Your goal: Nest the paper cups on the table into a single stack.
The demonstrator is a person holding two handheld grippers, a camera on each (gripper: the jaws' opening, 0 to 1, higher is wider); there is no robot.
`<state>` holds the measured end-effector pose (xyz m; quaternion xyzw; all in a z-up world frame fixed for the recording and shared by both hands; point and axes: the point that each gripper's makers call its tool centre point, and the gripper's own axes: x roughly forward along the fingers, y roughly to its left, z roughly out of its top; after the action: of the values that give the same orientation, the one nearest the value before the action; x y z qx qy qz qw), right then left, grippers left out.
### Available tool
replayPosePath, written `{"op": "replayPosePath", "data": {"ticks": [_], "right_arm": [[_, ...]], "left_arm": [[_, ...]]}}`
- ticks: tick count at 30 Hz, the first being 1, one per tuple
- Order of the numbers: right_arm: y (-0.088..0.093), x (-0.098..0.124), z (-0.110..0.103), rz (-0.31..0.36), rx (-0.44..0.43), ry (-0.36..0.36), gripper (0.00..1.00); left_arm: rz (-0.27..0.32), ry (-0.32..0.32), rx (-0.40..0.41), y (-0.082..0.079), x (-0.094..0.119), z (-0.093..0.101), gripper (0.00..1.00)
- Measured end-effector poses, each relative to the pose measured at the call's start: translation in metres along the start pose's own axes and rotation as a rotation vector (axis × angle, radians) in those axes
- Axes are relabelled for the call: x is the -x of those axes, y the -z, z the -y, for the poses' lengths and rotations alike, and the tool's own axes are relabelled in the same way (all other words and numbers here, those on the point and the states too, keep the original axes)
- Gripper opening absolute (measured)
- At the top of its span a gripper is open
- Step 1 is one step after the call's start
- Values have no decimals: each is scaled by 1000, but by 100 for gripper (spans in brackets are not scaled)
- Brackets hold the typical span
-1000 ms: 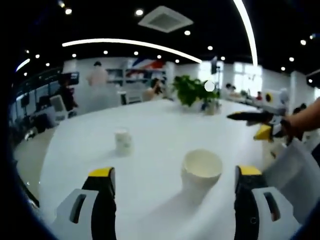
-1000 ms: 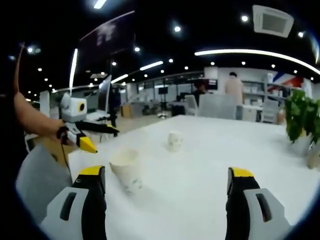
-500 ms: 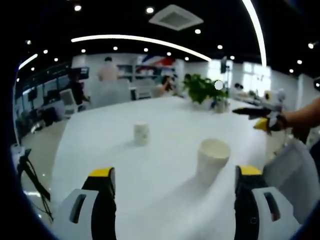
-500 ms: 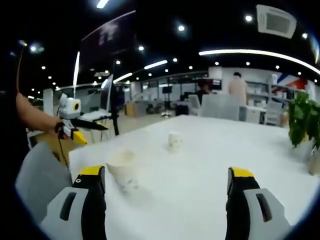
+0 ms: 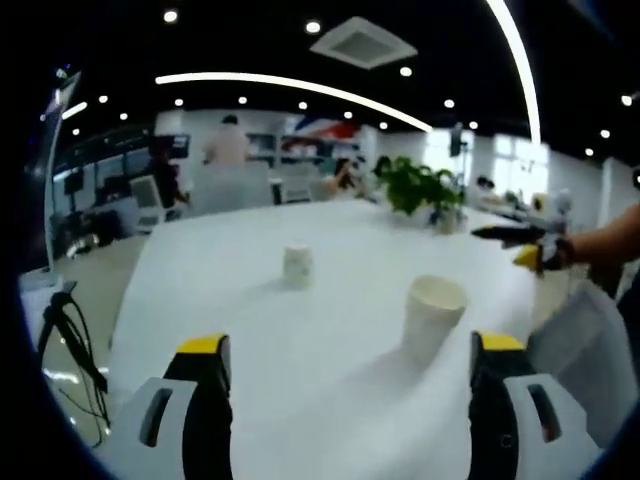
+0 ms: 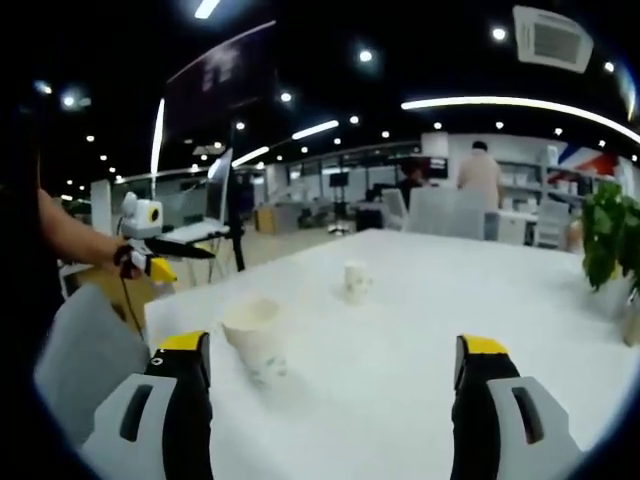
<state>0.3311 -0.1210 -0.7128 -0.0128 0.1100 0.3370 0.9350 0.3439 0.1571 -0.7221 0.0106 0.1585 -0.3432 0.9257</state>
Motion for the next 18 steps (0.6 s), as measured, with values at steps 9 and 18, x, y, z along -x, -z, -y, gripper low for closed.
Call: {"op": "replayPosePath", "data": {"ticks": [9, 18], "right_arm": [[2, 3, -2, 8, -30, 22, 100], [7, 4, -1, -1, -44, 37, 100]], "left_arm": [[-27, 0, -4, 10, -7, -6, 99], [-64, -1, 25, 14, -27, -22, 99]]}}
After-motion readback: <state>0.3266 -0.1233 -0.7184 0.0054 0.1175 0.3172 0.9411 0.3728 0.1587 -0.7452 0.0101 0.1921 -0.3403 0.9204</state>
